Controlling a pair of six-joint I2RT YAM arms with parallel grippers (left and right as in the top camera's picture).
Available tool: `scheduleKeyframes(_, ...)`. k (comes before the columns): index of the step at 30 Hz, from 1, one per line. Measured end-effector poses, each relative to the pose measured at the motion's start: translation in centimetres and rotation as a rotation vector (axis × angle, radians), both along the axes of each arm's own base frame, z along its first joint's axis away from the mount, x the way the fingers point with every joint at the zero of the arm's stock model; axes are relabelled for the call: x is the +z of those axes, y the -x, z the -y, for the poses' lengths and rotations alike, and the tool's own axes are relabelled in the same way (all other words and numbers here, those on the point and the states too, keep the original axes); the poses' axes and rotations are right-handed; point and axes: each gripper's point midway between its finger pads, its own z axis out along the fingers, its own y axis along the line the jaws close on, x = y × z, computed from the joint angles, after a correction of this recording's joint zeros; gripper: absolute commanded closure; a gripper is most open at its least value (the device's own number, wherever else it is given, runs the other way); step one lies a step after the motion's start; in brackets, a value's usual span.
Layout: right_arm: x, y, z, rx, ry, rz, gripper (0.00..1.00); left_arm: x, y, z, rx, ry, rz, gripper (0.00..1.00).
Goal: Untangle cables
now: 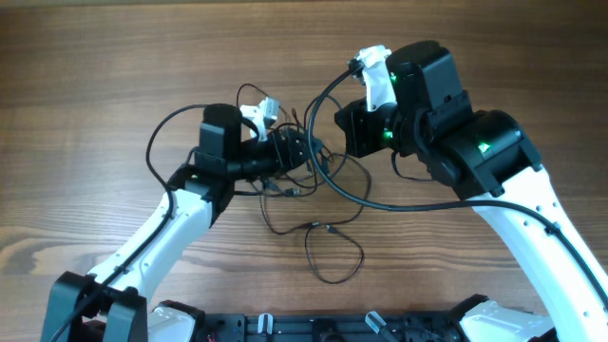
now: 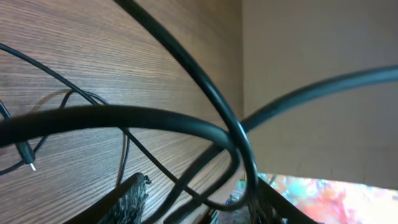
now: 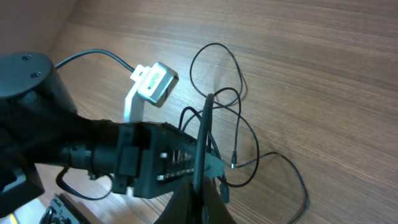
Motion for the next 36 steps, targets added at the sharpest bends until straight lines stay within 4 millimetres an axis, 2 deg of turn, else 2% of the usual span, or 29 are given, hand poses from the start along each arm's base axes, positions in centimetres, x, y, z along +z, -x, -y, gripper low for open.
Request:
scheduleKeyframes(1, 0.0, 0.0, 0.0, 0.002, -0.002, -0.001, 0.96, 0.0, 0.0, 0.2, 0.007, -0.003, -0.004, 0.54)
scheduleKeyframes(3, 0.0, 0.1, -0.1, 0.005, -0.004, -0.002, 0.96, -0.1, -0.1, 0.3, 0.026, -0.004, -0.018, 0.7)
scheduleKeyframes(6, 0.0, 0.1, -0.1, 0.004, -0.003, -0.002, 0.96, 0.1, -0.6, 0.2, 0.049, 0.003, -0.016, 0.74)
scheduleKeyframes(8, -0.4, -0.1, 0.7, -0.032, 0.03, -0.006, 0.96, 0.1, -0.9, -0.3, 0.065, 0.005, -0.018, 0.74)
scheduleKeyframes(10, -1.1, -0.4, 2.1, -0.123, 0.075, -0.029, 0.96, 0.1, -1.5, -1.5, 0.09, 0.011, -0.032, 0.74)
scheduleKeyframes(14, -1.7, -1.7, 5.0, -0.311, 0.136, -0.029, 0.96, -1.1, -2.5, -6.1, 0.175, 0.015, -0.118, 0.78)
scheduleKeyframes(17, -1.6, -2.3, 6.3, -0.378, 0.139, -0.03, 0.96, -0.8, -3.0, -8.9, 0.208, 0.051, -0.13, 0.77)
scheduleKeyframes(18, -1.5, -2.4, 6.1, -0.368, 0.128, -0.028, 0.96, -0.6, -3.1, -9.4, 0.209, 0.065, -0.128, 0.72)
scheduleKeyframes(19, -1.1, -2.4, 4.9, -0.304, 0.094, -0.017, 0.96, -0.5, -3.0, -9.5, 0.202, 0.074, -0.128, 0.66)
scheduleKeyframes(21, 0.0, -1.7, 2.1, -0.126, 0.011, 0.004, 0.96, -0.1, -2.4, -8.6, 0.154, 0.09, -0.12, 0.64)
scheduleKeyframes(23, 0.5, -0.5, 0.2, 0.008, -0.043, 0.002, 0.96, 0.5, -1.9, -6.9, 0.094, 0.099, -0.088, 0.64)
scheduleKeyframes(25, 0.8, 0.4, -0.9, 0.084, -0.064, 0.002, 0.96, 1.4, -1.3, -4.6, 0.03, 0.113, -0.048, 0.64)
scheduleKeyframes(29, 1.0, 1.3, -1.8, 0.144, -0.082, 0.001, 0.96, 1.2, -1.4, -4.0, 0.05, 0.106, -0.07, 0.64)
scheduleKeyframes(32, 0.8, 0.9, -1.4, 0.12, -0.058, 0.011, 0.96, -0.7, -0.7, -4.5, 0.085, 0.062, -0.176, 0.64)
scheduleKeyframes(36, 0.5, 0.5, -0.9, 0.089, -0.031, 0.015, 0.96, -5.5, 1.6, -6.7, 0.18, -0.119, -0.373, 0.57)
